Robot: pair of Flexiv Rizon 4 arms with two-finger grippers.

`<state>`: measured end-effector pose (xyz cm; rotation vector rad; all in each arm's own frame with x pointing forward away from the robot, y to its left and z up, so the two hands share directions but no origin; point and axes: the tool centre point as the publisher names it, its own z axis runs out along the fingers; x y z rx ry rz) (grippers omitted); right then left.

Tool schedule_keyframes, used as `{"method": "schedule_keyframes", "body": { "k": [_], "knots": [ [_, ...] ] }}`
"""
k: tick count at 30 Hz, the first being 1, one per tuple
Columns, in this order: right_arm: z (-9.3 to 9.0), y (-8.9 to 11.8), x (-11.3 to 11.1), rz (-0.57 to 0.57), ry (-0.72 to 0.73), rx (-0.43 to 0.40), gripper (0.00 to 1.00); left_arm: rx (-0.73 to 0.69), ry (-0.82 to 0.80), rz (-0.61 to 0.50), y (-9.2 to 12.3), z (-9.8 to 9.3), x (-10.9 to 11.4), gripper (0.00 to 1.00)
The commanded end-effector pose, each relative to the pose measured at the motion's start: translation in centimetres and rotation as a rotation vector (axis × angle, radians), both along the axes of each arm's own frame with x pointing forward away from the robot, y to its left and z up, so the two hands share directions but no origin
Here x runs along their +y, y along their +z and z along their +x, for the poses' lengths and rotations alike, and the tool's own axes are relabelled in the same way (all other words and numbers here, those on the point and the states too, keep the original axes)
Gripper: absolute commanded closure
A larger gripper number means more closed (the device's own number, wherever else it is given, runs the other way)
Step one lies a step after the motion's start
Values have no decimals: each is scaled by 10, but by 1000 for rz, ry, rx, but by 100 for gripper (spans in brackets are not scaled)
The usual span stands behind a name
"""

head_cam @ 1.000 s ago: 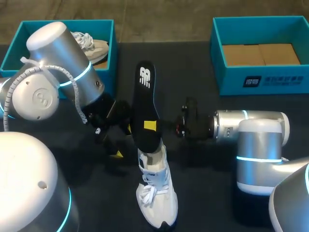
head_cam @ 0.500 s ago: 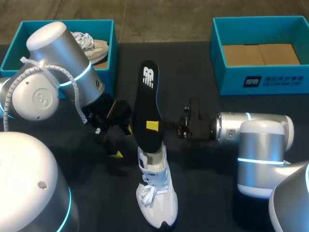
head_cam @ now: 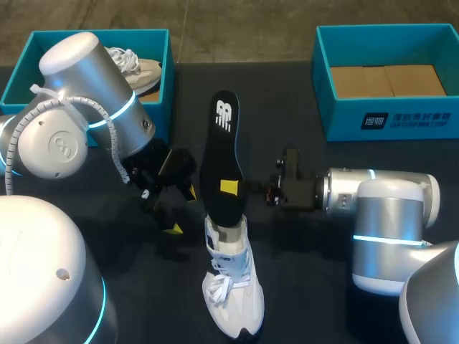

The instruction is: Take the shoe out of the shoebox, open the shoe tongue, remove and reinsert the insole, then place the shoe into the shoebox

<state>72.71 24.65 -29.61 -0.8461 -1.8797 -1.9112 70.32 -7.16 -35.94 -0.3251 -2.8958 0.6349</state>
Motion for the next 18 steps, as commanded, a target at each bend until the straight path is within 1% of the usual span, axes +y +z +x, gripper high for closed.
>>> {"method": "schedule_keyframes", "body": {
  "k": [1,5,18],
  "knots": [
    [1,-8,2,11,-7,2,100,-1,0,1,-1,-1,0,0],
    [0,-11,-1,16,-8,-12,100,-1,0,1,-1,-1,0,0],
    [-6,-23,-5,9,-21,-5,100,-1,0,1,-1,-1,0,0]
  ]
}}
